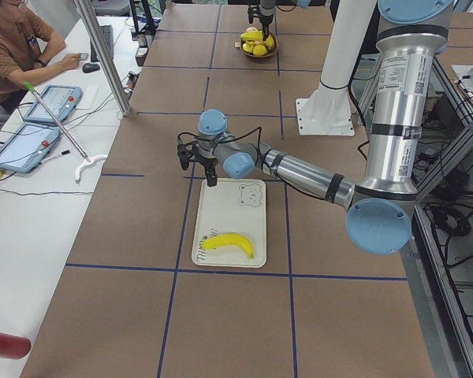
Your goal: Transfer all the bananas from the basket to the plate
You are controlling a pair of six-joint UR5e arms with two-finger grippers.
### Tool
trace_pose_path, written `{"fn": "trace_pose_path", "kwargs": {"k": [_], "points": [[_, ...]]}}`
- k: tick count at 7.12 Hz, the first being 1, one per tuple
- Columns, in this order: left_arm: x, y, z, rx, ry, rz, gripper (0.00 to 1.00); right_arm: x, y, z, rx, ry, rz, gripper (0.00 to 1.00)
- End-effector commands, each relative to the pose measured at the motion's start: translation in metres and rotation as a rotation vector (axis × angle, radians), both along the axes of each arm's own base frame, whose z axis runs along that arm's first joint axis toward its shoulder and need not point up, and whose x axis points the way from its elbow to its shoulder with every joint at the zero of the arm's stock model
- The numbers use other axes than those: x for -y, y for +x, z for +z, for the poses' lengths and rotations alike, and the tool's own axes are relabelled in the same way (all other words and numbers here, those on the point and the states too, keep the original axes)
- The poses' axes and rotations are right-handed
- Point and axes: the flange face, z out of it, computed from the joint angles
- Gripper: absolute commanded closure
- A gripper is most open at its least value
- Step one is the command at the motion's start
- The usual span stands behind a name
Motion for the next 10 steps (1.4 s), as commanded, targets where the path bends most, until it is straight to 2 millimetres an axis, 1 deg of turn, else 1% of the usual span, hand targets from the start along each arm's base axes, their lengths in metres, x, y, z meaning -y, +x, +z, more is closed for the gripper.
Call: {"fn": "trace_pose_path", "kwargs": {"k": [1, 2, 3, 4, 5, 6, 7, 8, 9, 10], "points": [[0.0, 0.0, 0.0, 0.0, 0.0, 0.0, 0.0, 0.008, 0.033, -0.034, 0.102, -0.042, 0.0, 1.0], [0.0, 0.0, -0.001, -0.001, 0.001, 0.0, 0.0, 0.015, 0.052, -0.044, 0.165, -0.063, 0.004, 1.0], [-0.001, 0.003, -0.003, -0.005, 0.003, 0.008, 0.0, 0.023, 0.054, -0.064, 0.252, -0.065, -0.015, 1.0], [0.003, 0.006, -0.011, -0.016, 0.011, 0.003, 0.0, 0.032, 0.042, -0.095, 0.34, -0.046, -0.044, 1.0], [0.009, 0.01, -0.028, -0.037, 0.026, -0.004, 0.0, 0.038, 0.03, -0.125, 0.421, -0.022, -0.08, 1.0], [0.019, 0.016, -0.053, -0.064, 0.06, -0.007, 0.0, 0.045, 0.018, -0.158, 0.499, 0.012, -0.116, 1.0], [0.024, 0.026, -0.084, -0.117, 0.094, 0.033, 0.0, 0.052, 0.008, -0.186, 0.555, 0.047, -0.142, 1.0], [0.026, 0.03, -0.111, -0.176, 0.156, 0.06, 0.0, 0.055, 0.001, -0.214, 0.619, 0.059, -0.171, 1.0], [0.018, 0.031, -0.13, -0.259, 0.242, 0.063, 0.0, 0.057, -0.003, -0.238, 0.661, 0.061, -0.162, 1.0], [-0.011, 0.079, -0.15, -0.367, 0.249, 0.124, 0.0, 0.063, -0.011, -0.263, 0.701, 0.049, -0.141, 1.0]]}}
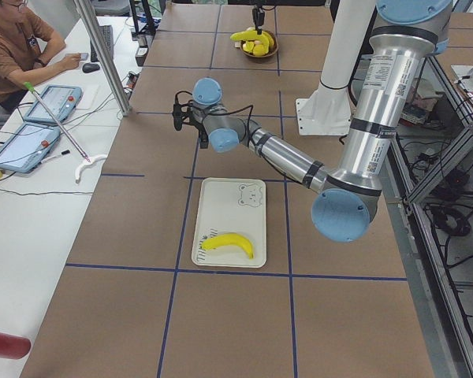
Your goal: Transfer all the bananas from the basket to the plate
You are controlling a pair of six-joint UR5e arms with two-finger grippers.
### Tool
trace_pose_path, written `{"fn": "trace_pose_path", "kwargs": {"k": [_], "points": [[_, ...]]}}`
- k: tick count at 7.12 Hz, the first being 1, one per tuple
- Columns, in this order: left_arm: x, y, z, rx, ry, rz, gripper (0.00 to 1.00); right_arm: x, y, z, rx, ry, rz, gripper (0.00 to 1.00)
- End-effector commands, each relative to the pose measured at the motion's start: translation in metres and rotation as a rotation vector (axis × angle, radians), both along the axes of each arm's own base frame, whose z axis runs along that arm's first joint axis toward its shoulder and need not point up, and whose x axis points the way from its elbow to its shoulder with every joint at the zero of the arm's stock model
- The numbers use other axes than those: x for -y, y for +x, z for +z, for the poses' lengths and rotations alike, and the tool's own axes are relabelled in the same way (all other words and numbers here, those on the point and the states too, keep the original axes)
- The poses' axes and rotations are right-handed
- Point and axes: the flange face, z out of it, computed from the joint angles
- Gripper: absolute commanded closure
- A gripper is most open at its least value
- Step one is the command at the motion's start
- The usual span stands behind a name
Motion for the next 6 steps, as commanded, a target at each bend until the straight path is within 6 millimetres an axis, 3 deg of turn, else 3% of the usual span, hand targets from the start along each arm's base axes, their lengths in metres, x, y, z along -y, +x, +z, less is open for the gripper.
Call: {"fn": "trace_pose_path", "kwargs": {"k": [1, 3, 4, 6], "points": [[-0.035, 0.065, -0.057, -0.218, -0.022, 0.072, 0.01, 0.012, -0.024, -0.056, 0.082, -0.02, 0.011, 1.0], [-0.045, 0.096, -0.123, -0.341, -0.076, 0.052, 0.01, 0.003, -0.048, -0.082, 0.144, -0.011, -0.015, 1.0], [-0.057, 0.117, -0.147, -0.403, -0.071, 0.029, 0.01, -0.007, -0.076, -0.087, 0.203, -0.014, -0.014, 1.0], [-0.075, 0.133, -0.181, -0.47, -0.082, 0.056, 0.01, -0.034, -0.119, -0.096, 0.259, 0.039, 0.013, 1.0]]}}
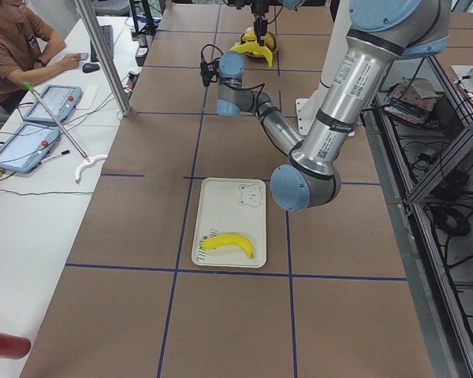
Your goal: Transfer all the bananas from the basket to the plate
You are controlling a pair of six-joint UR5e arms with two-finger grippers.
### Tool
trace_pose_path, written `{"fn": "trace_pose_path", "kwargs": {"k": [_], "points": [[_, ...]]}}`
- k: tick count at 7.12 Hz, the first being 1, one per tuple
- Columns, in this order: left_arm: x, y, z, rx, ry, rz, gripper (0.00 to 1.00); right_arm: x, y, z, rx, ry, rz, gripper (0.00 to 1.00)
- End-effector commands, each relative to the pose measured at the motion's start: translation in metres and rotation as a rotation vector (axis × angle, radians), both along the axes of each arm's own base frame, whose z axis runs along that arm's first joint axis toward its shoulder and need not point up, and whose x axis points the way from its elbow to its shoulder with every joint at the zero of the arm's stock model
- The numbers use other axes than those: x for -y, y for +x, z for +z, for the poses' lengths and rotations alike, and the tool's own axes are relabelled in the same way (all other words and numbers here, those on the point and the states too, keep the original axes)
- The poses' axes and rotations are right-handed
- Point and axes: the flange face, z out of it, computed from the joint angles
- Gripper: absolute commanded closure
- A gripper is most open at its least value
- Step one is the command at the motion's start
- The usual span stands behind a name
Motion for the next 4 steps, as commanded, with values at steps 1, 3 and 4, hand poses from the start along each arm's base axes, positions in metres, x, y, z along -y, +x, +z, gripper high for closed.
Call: {"fn": "trace_pose_path", "kwargs": {"k": [1, 3, 4], "points": [[-0.024, 0.021, -0.037, -0.067, 0.004, 0.046, 0.02, -0.019, -0.032, -0.013, 0.039, 0.034, 0.02, 1.0], [-0.049, 0.048, -0.052, -0.091, 0.007, 0.091, 0.02, -0.019, -0.035, -0.016, 0.043, 0.039, 0.021, 1.0], [-0.053, 0.056, -0.052, -0.094, 0.002, 0.081, 0.03, -0.021, -0.036, -0.016, 0.043, 0.039, 0.015, 1.0]]}}
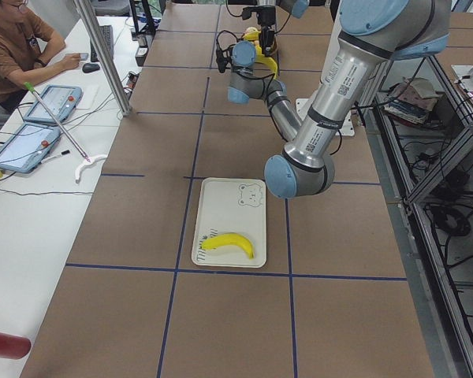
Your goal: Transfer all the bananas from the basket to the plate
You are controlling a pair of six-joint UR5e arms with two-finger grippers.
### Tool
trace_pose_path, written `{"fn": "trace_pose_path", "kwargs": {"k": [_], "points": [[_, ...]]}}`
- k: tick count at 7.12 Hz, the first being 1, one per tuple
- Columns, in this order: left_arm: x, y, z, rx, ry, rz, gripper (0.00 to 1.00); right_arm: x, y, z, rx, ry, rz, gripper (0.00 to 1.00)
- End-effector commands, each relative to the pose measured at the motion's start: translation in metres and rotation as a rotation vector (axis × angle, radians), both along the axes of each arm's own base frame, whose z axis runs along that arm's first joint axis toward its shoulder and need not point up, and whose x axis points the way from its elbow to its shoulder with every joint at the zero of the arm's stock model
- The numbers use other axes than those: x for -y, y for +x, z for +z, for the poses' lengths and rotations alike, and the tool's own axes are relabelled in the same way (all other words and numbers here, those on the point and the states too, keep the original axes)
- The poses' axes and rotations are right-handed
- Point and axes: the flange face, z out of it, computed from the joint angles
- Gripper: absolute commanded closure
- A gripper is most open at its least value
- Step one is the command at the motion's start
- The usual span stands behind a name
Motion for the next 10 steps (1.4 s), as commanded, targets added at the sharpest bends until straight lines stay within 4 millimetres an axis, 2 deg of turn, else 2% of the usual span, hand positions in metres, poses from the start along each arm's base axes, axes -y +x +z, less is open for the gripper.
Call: {"fn": "trace_pose_path", "kwargs": {"k": [1, 4, 5, 6, 7, 8, 9, 10], "points": [[-0.013, 0.016, -0.005, -0.01, -0.003, 0.01, 0.04, -0.002, -0.002, -0.001, 0.002, 0.002, -0.004, 1.0], [-0.03, 0.03, -0.004, -0.009, -0.004, 0.049, 0.17, -0.002, -0.002, -0.001, 0.001, 0.002, -0.004, 1.0], [-0.03, 0.03, -0.004, -0.009, -0.004, 0.049, 0.4, -0.002, -0.002, -0.001, 0.002, 0.002, -0.004, 0.99], [-0.03, 0.028, -0.005, -0.011, -0.003, 0.048, 0.79, -0.002, -0.002, -0.001, 0.001, 0.003, -0.006, 0.99], [-0.03, 0.028, -0.002, -0.006, -0.008, 0.049, 1.0, -0.002, -0.003, -0.001, 0.002, 0.004, -0.004, 0.98], [-0.03, 0.028, -0.001, -0.005, -0.009, 0.049, 1.0, -0.002, -0.002, -0.001, 0.002, 0.006, -0.003, 0.92], [-0.03, 0.029, 0.0, -0.002, -0.011, 0.049, 1.0, -0.002, -0.003, -0.001, 0.001, 0.002, -0.004, 0.27], [-0.029, 0.028, 0.001, 0.0, -0.011, 0.048, 1.0, -0.003, -0.001, -0.003, 0.007, -0.003, 0.001, 0.0]]}}
